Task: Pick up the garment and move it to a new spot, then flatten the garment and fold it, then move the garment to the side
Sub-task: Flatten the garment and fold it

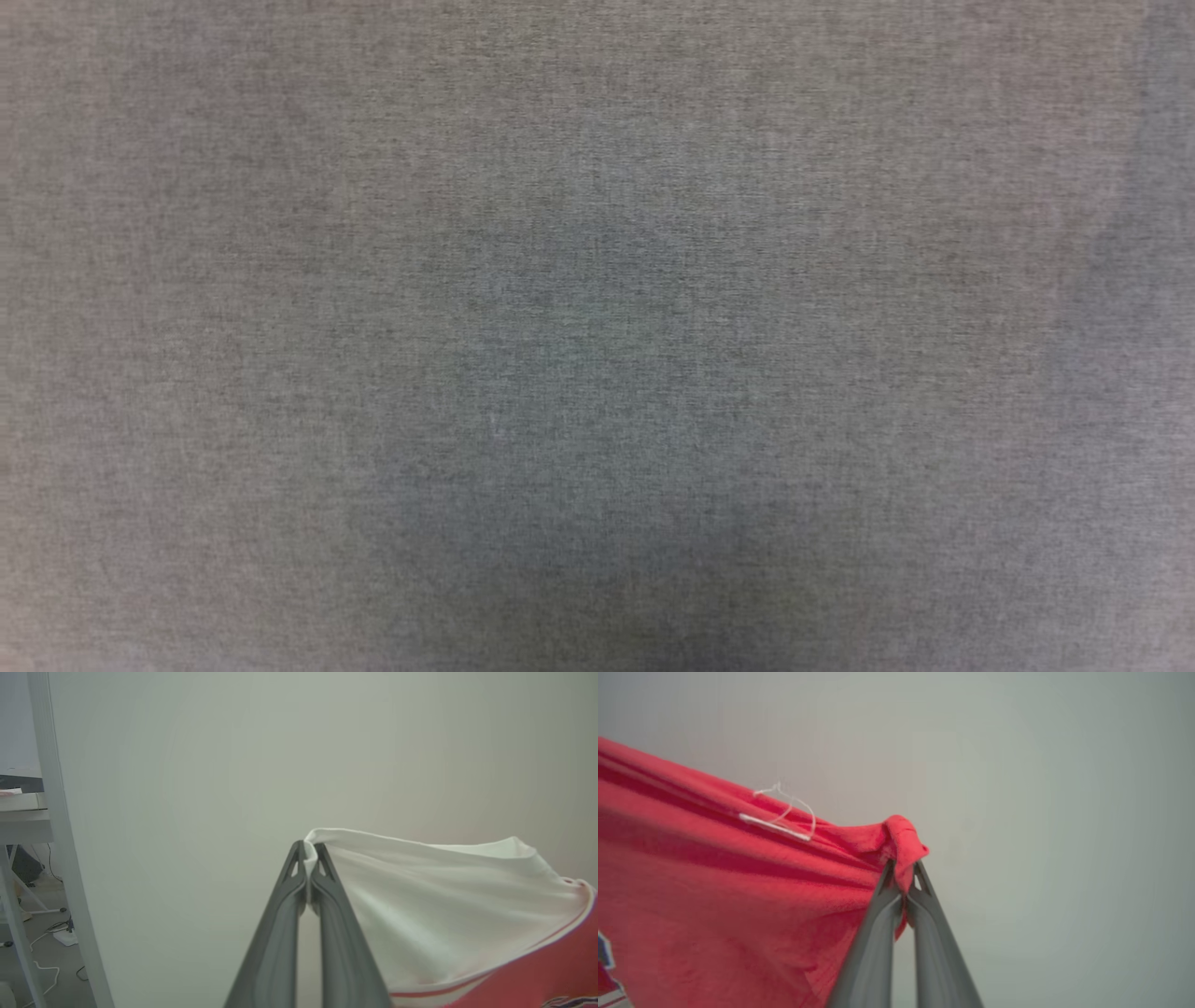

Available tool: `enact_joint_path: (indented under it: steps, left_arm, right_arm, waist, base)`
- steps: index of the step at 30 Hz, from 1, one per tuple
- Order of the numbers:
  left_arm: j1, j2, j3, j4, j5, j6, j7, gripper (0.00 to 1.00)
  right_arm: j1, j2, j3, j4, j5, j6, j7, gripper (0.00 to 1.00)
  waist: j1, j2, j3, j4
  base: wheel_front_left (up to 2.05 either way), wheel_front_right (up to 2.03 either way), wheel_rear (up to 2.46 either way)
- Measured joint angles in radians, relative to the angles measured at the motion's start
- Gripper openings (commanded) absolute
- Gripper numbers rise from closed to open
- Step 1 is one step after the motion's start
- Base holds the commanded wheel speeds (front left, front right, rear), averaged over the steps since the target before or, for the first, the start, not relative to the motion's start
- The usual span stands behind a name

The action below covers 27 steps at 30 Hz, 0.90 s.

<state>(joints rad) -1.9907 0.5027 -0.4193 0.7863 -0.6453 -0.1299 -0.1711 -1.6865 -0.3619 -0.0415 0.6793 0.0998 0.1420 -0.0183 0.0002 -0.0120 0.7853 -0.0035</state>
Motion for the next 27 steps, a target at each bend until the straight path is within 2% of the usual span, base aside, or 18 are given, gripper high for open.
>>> enact_joint_path:
  steps: [5,9,10,12,18,22,27]
  left_arm:
    - [0.107,-0.012,-0.058,0.001,-0.037,-0.003,-0.046,0.0]
    - [0.28,-0.031,-0.116,-0.056,-0.094,-0.003,-0.068,0.0]
    - [0.407,-0.03,-0.134,-0.108,-0.13,-0.003,-0.078,0.0]
    - [0.502,-0.029,-0.142,-0.148,-0.143,-0.002,-0.084,0.0]
    - [0.801,-0.017,-0.112,-0.295,-0.125,0.0,-0.085,0.0]
    - [1.007,0.001,-0.122,-0.362,-0.069,0.029,-0.085,0.0]
    - [1.208,0.022,-0.147,-0.415,-0.07,0.056,-0.084,0.0]
  right_arm:
    - [0.054,0.002,0.056,0.039,0.002,-0.002,-0.053,0.0]
    - [0.151,0.011,0.11,0.063,0.021,-0.003,-0.104,0.0]
    - [0.22,0.023,0.168,0.064,0.044,-0.003,-0.142,0.0]
    - [0.268,0.033,0.2,0.063,0.067,-0.003,-0.163,0.0]
    - [0.433,0.035,0.282,0.052,0.123,-0.003,-0.199,0.0]
    - [0.585,0.016,0.34,0.03,0.166,-0.003,-0.211,0.0]
    - [0.756,-0.016,0.396,0.025,0.229,-0.003,-0.208,0.0]
  waist:
    - [-0.0001,0.0,0.01,0.022]
    - [0.0,0.0,-0.002,0.035]
    - [-0.0001,0.0,-0.026,0.04]
    - [-0.0001,0.0,-0.049,0.043]
    - [-0.0003,0.0,-0.134,0.049]
    - [-0.0003,0.0,-0.204,0.055]
    - [-0.0003,0.0,-0.293,0.065]
  base:
    - [0.0,0.0,0.0]
    - [0.0,0.0,0.0]
    - [0.0,0.0,0.0]
    - [0.0,0.0,0.0]
    - [0.0,0.0,0.0]
    - [0.0,0.0,0.0]
    - [0.0,0.0,0.0]
